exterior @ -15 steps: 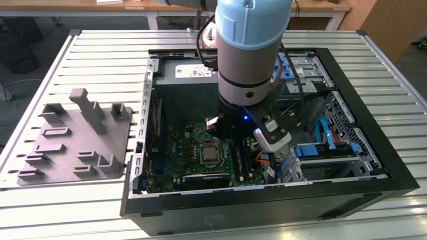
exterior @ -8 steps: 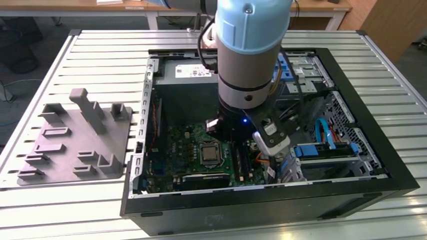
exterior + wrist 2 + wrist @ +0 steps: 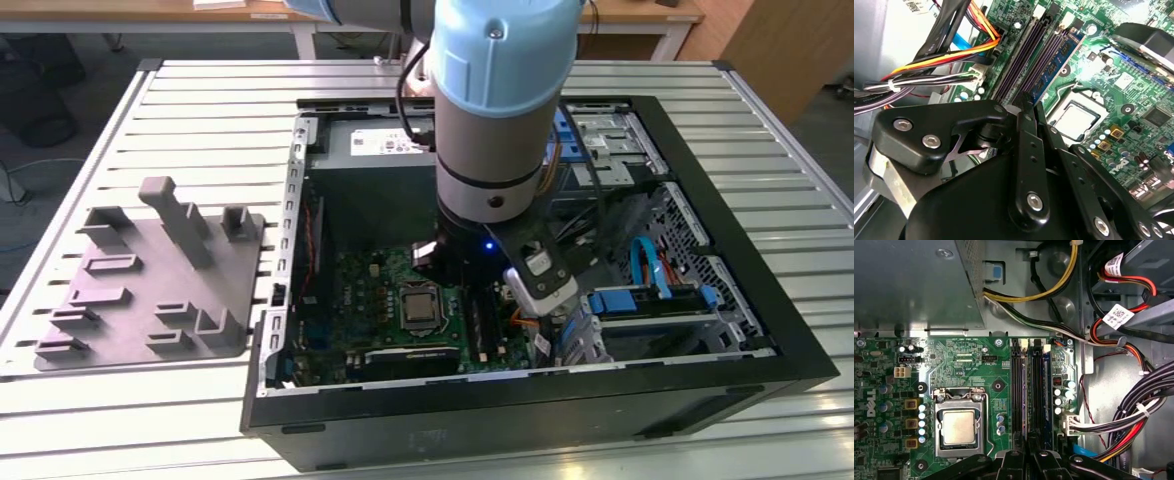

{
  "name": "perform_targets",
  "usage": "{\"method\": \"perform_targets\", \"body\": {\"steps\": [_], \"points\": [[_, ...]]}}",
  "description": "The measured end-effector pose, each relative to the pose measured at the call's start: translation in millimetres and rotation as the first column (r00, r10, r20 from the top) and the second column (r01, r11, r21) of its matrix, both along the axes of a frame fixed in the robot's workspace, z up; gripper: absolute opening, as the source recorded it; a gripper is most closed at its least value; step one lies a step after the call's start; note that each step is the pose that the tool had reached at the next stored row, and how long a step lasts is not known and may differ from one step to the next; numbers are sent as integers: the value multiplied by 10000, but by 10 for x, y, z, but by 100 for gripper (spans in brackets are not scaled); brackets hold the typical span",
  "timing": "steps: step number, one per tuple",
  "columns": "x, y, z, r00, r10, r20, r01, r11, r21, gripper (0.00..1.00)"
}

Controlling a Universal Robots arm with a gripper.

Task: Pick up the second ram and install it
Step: 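Insert the second ram into the second slot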

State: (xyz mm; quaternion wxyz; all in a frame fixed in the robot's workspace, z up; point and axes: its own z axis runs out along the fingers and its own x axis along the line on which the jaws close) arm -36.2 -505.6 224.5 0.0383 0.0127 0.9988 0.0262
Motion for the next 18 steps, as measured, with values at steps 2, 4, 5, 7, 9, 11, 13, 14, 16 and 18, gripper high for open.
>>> {"method": "perform_targets", "body": {"steps": [2,4,5,7,9,11,13,14,16,18], "points": [[1,2,-5,10000,-16,-1,16,10000,-7,14],[2,7,-15,10000,-28,0,28,10000,-9,14],[4,10,-19,10000,-34,0,34,10000,-12,14],[9,15,-29,10000,-40,0,40,10000,-17,14],[14,24,-40,10000,-41,1,41,10000,-21,14],[15,40,-52,10000,-40,0,40,10000,-37,14],[15,54,-65,10000,-40,1,40,10000,-44,14],[15,58,-70,10000,-40,1,40,10000,-48,14],[15,62,-78,10000,-41,0,41,10000,-58,14],[15,68,-87,10000,-40,0,40,10000,-69,14]]}}
